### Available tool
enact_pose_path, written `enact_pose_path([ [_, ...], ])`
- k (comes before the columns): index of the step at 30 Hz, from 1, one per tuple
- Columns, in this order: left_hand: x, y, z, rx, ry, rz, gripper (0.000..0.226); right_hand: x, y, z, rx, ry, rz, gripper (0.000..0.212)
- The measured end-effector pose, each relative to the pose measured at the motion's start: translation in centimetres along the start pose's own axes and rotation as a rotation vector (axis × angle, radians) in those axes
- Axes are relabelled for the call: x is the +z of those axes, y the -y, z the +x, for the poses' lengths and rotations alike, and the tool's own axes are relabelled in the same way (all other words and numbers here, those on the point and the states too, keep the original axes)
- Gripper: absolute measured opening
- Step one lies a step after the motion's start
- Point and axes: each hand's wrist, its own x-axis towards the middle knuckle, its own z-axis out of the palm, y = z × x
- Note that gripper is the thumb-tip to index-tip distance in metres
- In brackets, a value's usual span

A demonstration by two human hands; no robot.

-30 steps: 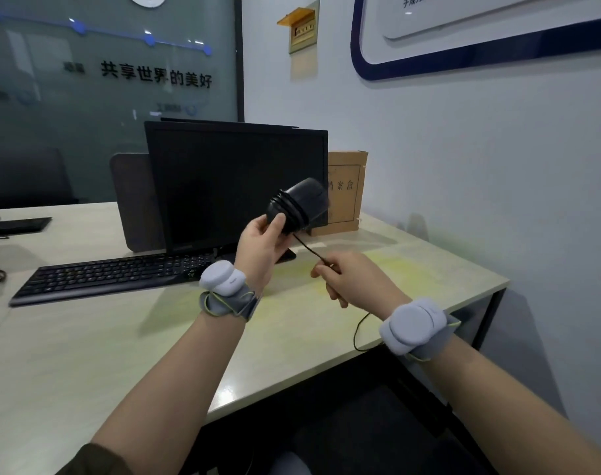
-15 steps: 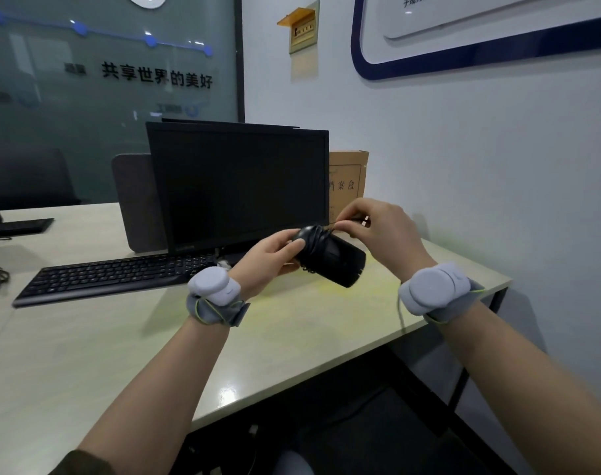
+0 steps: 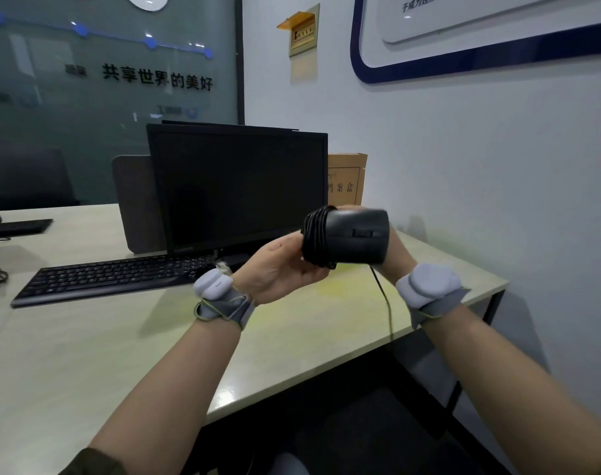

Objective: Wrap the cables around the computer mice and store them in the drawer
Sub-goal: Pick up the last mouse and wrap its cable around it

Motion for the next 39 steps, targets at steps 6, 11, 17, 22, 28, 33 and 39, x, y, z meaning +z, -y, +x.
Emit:
enact_pose_path([
  [6, 0.7, -0.9, 1.7, 0.285, -0.274, -0.076, 0.015, 2.4, -0.6, -0.8, 0.166, 0.115, 0.004, 0.023],
  [11, -0.2, -0.8, 1.9, 0.307, -0.562, 0.436, 0.028, 2.8, 0.1, -1.1, 0.173, 0.18, -0.381, 0.02],
  [17, -0.5, -0.5, 1.8, 0.349, -0.622, 0.977, 0.036, 3.4, 1.8, -1.9, 0.136, 0.152, -0.681, 0.021],
  [22, -0.5, -1.0, 1.7, 0.319, -0.631, 1.204, 0.036, 2.4, 2.6, -1.8, 0.073, -0.05, -0.421, 0.013],
  [28, -0.4, -1.1, 0.6, 0.197, -0.372, 1.408, 0.039, -0.1, 3.0, -0.7, -0.084, -0.124, -0.324, 0.01],
  [33, 0.4, -1.4, -0.3, 0.06, -0.069, 1.137, 0.034, -2.5, 2.8, 0.1, -0.112, -0.071, -0.29, 0.014],
  [39, 1.4, -0.7, -0.6, -0.011, 0.012, 0.361, 0.032, -2.4, 1.6, -0.2, 0.034, -0.007, 0.045, 0.015],
])
